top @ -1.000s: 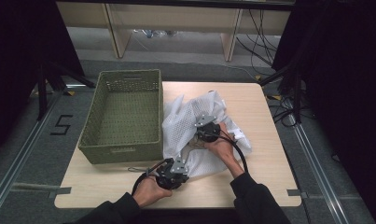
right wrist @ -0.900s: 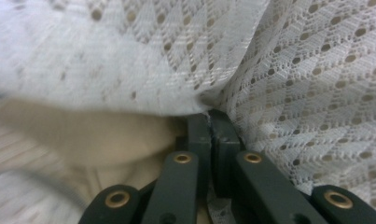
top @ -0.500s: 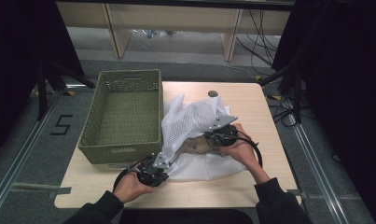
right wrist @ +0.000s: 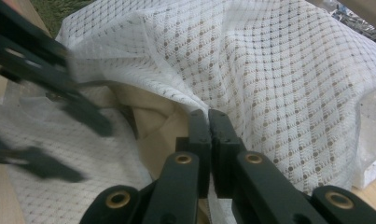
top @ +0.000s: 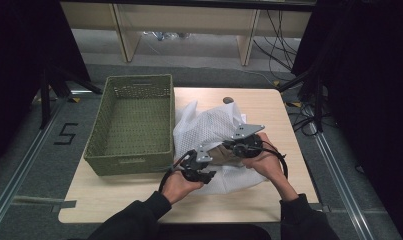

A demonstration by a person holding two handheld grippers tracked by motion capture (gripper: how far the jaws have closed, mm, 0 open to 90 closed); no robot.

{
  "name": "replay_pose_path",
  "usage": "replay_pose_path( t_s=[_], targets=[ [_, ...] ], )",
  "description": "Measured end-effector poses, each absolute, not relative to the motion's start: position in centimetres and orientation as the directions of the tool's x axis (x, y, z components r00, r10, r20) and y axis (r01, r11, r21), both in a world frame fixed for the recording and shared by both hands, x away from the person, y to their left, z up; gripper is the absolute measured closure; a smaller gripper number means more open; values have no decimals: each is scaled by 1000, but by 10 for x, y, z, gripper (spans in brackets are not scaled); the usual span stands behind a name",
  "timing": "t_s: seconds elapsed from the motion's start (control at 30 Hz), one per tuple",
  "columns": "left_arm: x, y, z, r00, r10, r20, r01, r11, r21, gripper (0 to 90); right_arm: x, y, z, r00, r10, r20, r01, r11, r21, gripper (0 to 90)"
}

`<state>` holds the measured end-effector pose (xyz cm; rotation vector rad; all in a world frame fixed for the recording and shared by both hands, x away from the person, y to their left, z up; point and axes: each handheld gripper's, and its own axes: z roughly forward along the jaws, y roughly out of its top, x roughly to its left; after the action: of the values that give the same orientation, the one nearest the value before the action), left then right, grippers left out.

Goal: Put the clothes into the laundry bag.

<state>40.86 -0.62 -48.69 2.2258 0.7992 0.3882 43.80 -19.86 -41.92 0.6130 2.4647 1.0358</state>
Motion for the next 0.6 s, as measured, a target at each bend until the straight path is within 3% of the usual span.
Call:
replay_pose_path(
  t_s=[0.2,0.43,0.6],
  targets=[
    [433,-21,-504,719,693,47,460,-526,715,844,433,-203,-422,-823,537,-186,250,636,730,896],
    [455,-28,-499,632,757,168,420,-517,746,886,424,-207,-417,-830,530,-173,255,637,727,897],
    [456,-26,-507,624,773,118,450,-479,754,855,418,-211,-426,-831,533,-156,279,643,714,897]
  ],
)
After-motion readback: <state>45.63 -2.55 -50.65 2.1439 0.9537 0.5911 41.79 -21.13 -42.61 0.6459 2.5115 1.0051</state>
